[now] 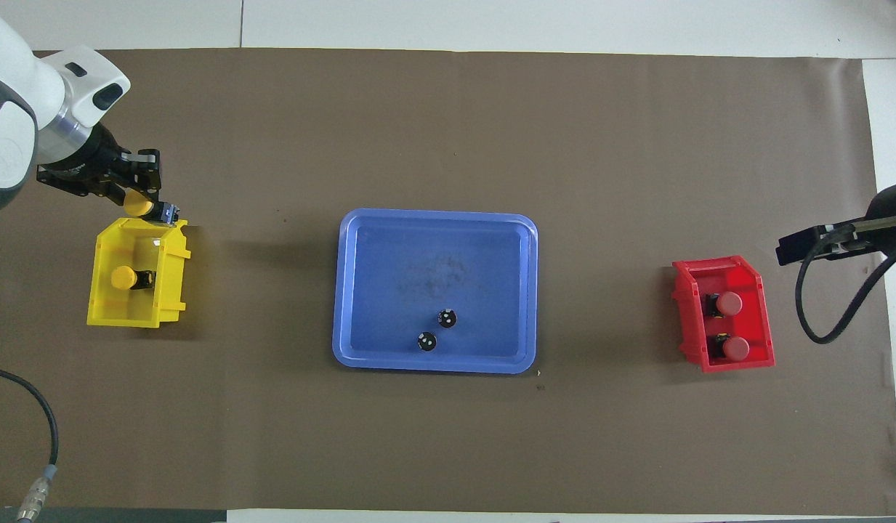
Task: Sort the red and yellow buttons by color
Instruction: 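Carry the yellow button into the yellow bin while the right gripper withdraws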
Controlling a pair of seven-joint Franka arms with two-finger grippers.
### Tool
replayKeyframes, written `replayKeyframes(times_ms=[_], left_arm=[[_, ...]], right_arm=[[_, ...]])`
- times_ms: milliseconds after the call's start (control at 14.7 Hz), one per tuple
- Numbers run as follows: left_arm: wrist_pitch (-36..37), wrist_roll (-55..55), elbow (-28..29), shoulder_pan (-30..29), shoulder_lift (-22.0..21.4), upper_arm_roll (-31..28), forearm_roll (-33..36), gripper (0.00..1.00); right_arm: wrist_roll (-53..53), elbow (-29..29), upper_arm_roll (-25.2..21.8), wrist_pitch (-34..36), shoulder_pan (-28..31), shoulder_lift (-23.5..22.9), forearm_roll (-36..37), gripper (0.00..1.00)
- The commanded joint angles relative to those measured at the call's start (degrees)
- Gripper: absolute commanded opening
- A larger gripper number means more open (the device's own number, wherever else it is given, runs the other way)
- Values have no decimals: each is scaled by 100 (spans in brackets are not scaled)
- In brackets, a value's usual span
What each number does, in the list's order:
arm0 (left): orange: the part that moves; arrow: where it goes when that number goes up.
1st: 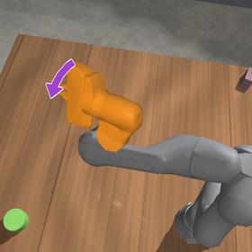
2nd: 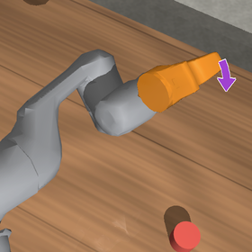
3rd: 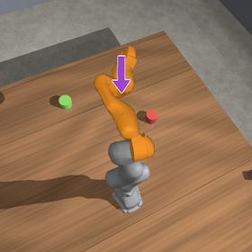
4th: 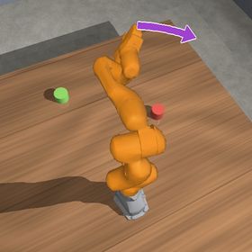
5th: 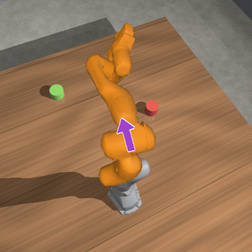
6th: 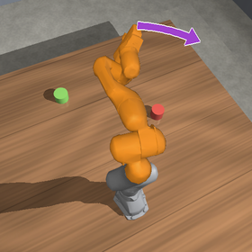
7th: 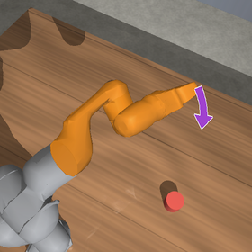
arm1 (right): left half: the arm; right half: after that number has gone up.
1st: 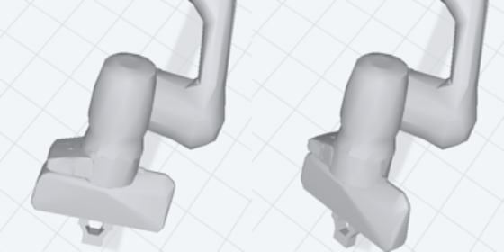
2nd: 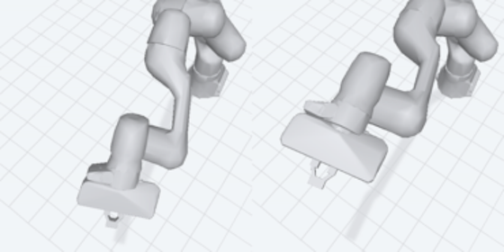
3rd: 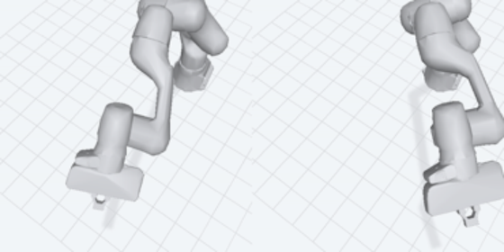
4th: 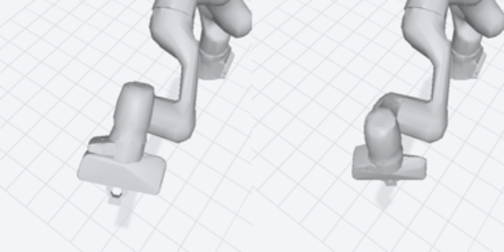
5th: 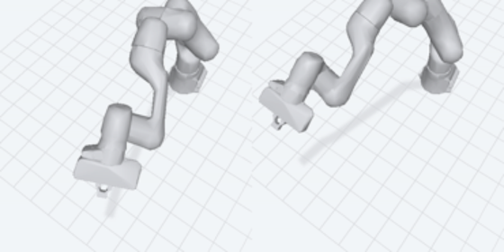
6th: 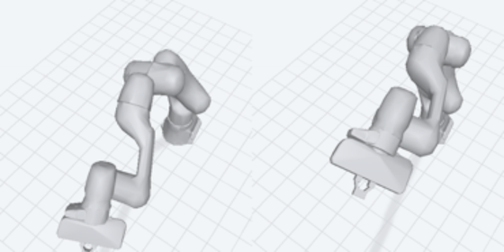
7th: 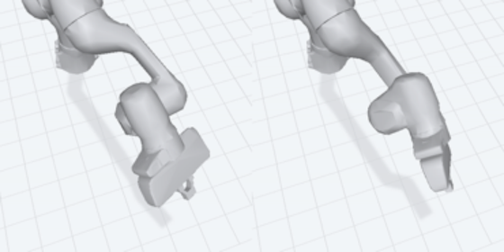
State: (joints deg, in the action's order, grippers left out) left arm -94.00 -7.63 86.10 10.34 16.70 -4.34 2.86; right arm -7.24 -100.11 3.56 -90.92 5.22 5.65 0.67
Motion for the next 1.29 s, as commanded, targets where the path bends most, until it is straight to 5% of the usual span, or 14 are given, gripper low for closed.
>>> replayKeyframes(times_ms=[0,136,476,1224], left_arm=[[-355,367,214,-391,-70,47,189,2],[-618,367,442,-497,-149,47,189,2],[-1629,367,1627,-638,-580,38,198,2],[-2236,446,2394,-647,-757,30,206,2]], right_arm=[[65,850,-4,617,146,-352,-14,100],[65,1247,-22,628,321,-547,-5,100],[56,1002,-83,654,454,-625,21,100],[144,827,-224,619,331,-450,-23,100]])
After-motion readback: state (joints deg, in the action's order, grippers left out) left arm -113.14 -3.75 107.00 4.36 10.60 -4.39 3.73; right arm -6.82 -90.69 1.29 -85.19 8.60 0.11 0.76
